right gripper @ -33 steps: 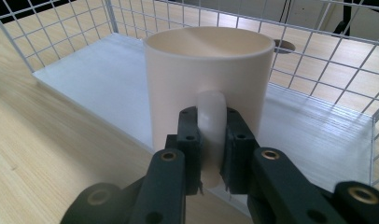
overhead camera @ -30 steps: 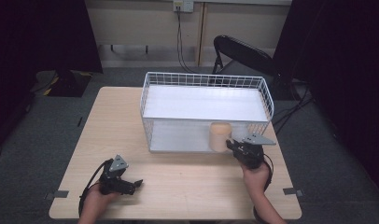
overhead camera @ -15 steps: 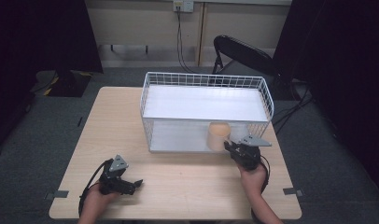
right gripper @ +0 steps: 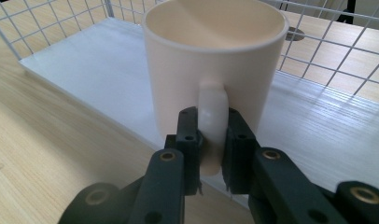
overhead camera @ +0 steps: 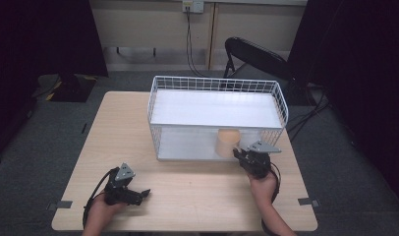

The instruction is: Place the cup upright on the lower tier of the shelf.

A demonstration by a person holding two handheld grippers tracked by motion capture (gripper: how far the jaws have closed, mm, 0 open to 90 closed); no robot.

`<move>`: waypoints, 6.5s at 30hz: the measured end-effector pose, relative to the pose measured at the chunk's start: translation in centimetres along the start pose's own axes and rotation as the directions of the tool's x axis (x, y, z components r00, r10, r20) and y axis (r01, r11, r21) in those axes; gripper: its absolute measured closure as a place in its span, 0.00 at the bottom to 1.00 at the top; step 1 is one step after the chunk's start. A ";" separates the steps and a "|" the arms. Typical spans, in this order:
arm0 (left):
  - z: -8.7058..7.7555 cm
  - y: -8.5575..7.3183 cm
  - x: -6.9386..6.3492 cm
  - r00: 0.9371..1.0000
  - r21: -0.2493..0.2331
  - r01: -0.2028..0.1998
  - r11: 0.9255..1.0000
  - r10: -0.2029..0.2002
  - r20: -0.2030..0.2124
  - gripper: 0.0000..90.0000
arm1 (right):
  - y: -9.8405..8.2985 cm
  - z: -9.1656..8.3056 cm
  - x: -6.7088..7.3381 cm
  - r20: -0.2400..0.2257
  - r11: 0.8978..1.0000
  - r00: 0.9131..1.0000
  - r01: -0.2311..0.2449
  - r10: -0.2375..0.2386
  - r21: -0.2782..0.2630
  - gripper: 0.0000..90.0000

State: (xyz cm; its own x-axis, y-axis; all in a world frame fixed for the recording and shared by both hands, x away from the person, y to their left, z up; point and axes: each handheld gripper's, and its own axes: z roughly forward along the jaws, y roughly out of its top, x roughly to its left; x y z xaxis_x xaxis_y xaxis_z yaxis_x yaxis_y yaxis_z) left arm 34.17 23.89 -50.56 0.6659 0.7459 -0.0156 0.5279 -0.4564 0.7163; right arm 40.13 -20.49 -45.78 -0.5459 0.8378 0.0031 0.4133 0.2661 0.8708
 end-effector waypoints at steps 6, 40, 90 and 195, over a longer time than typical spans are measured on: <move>0.0 0.0 0.0 1.000 0.000 0.000 1.000 0.000 0.000 0.00 | 0.0 0.4 0.2 0.001 1.000 1.000 0.000 0.000 0.008 0.88; 0.0 0.0 0.0 1.000 0.000 0.000 1.000 0.000 0.000 0.00 | 0.4 1.5 0.6 0.010 1.000 1.000 -0.010 0.010 0.014 0.82; 0.0 0.0 0.0 1.000 0.000 0.002 1.000 -0.002 -0.001 0.00 | 0.2 -0.3 0.2 -0.024 0.999 0.999 -0.036 0.036 0.002 0.46; -0.1 -0.1 -0.1 1.000 0.000 0.004 1.000 -0.004 -0.008 0.00 | -7.3 -8.6 -4.2 -0.121 0.989 0.989 0.097 -0.084 0.108 0.16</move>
State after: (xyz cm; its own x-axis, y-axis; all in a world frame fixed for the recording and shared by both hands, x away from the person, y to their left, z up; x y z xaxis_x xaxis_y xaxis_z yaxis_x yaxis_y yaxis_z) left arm 33.98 23.92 -50.55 0.6598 0.7513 -0.0126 0.5305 -0.4538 0.7160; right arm 33.14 -30.08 -47.93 -0.6627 0.7488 -0.0105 0.4350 0.3962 0.8086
